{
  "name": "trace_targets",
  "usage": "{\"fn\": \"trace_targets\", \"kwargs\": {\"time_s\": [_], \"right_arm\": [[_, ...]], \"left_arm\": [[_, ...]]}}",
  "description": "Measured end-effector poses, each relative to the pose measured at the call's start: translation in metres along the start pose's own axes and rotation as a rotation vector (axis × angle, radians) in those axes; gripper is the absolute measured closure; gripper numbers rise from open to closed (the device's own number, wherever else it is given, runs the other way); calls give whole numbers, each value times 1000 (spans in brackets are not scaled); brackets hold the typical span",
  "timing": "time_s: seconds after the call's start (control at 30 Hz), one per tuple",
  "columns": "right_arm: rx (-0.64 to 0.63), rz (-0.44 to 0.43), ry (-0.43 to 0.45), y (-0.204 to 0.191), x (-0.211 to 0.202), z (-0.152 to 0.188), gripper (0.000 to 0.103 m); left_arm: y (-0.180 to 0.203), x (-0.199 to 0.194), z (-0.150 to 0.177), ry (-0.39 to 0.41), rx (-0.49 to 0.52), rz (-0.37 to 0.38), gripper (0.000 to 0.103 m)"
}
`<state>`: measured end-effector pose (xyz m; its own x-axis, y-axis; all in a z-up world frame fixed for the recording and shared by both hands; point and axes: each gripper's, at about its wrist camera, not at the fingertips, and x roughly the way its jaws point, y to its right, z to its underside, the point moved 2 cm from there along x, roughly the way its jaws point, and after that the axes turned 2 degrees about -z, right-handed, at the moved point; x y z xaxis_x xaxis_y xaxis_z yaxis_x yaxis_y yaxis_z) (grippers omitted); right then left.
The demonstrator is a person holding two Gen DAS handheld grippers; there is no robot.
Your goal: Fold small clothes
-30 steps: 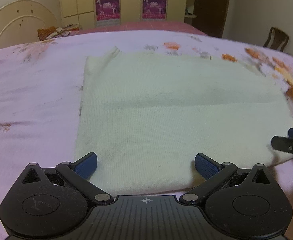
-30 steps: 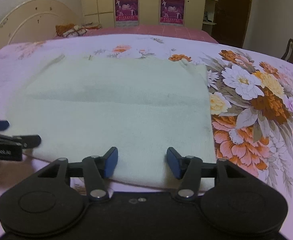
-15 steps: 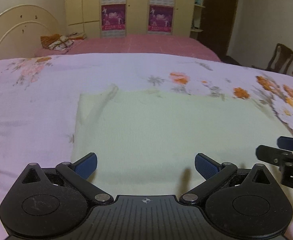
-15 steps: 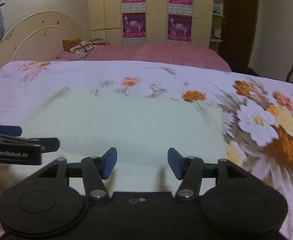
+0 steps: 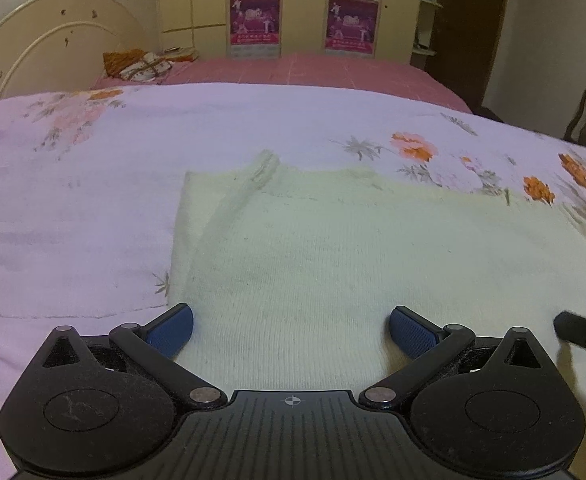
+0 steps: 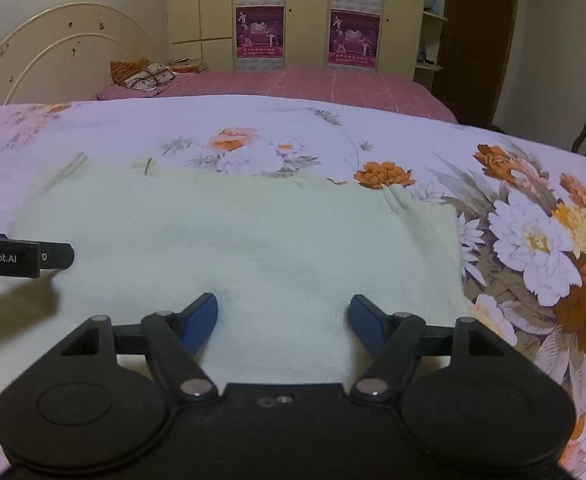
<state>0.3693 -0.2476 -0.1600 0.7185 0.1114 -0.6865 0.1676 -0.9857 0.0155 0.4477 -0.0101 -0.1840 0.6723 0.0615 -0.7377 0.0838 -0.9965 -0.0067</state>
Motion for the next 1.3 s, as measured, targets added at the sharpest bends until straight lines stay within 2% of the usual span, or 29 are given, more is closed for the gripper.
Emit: {"fn": "trace_targets", "kwargs": {"time_s": [0.13,0.33,0.63,0.73,1.03,1.2,1.3], "right_arm": [[37,-24,12,-2,-15,-3,34],[77,-67,19,-8,-36,2,33],[58,-84,3,-26,-62,26,33],[65,-83,2,-26,-69,32,33],[76,-80,2,-26,-81,45,33],[78,-80,5,-26,-84,48,33],[80,-81,5,-25,-84,48,33]], "left_arm": [[0,-15,4,5,31,-6,0],[-6,-41,20,-14,21,7,0],[-23,-71,59,-56,-62,24,0],[-30,-81,75,-74,-107,38,0],[-50,-114,119,-97,-345,175,1],[-46,-113,129,-104,-435,253,1],[-45,-107,131,-94,-494,294,8]]}}
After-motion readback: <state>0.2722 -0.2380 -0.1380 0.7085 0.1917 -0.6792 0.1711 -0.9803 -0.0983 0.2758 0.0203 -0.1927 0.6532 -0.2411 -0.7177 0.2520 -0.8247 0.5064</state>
